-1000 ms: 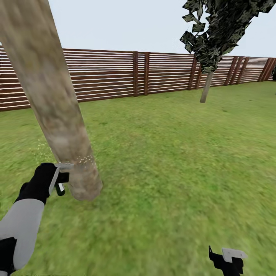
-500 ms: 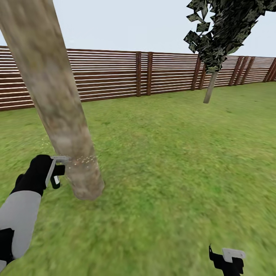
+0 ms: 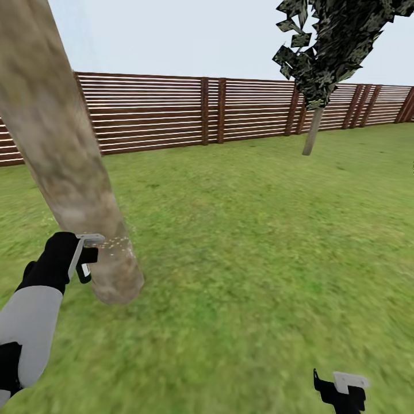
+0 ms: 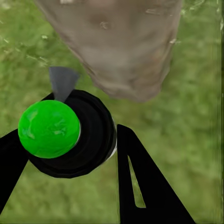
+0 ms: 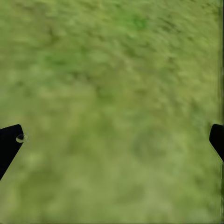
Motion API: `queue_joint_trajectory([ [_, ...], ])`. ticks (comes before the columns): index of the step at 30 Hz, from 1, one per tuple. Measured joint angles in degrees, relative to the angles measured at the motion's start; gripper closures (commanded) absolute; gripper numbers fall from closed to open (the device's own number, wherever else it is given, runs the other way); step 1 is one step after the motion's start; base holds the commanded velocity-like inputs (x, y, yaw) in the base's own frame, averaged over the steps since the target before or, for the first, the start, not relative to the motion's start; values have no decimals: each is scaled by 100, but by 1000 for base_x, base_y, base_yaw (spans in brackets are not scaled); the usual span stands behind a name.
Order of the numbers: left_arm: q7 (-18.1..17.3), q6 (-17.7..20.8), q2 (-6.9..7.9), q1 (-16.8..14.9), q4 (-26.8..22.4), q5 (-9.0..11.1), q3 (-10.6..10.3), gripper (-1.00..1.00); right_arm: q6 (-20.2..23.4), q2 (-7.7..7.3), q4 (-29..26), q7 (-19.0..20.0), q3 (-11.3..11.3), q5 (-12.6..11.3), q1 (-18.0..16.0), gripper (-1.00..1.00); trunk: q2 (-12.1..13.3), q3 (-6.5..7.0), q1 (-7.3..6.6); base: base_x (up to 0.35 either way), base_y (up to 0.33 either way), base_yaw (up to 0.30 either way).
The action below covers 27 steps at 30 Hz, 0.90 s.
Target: In the garden, pick up the pesticide atomizer on the floor and spray pesticide onto both trees until each tree trunk is fully covered.
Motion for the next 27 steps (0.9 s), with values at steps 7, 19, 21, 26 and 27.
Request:
queue_joint_trajectory([
  [7,-9,-34,-22,18,32,34,10,100,0,0,1,0,2,0,0,-100,0,0,-2,107,-243,0],
  [19,-23,-470,49,953,95,-3,135,100,1,0,3,0,7,0,0,-100,0,-1,0,110,-53,0],
  [21,-16,-604,53,1079,100,0,153,100,0,0,3,0,7,0,0,-100,0,0,0,0,0,0],
  [26,33,-983,47,1278,186,-15,493,100,1,0,4,0,9,0,0,-100,0,0,-1,90,76,0],
  [27,48,-1045,50,1303,285,-14,533,100,1,1,5,0,8,0,0,-100,0,-1,-2,194,236,0],
])
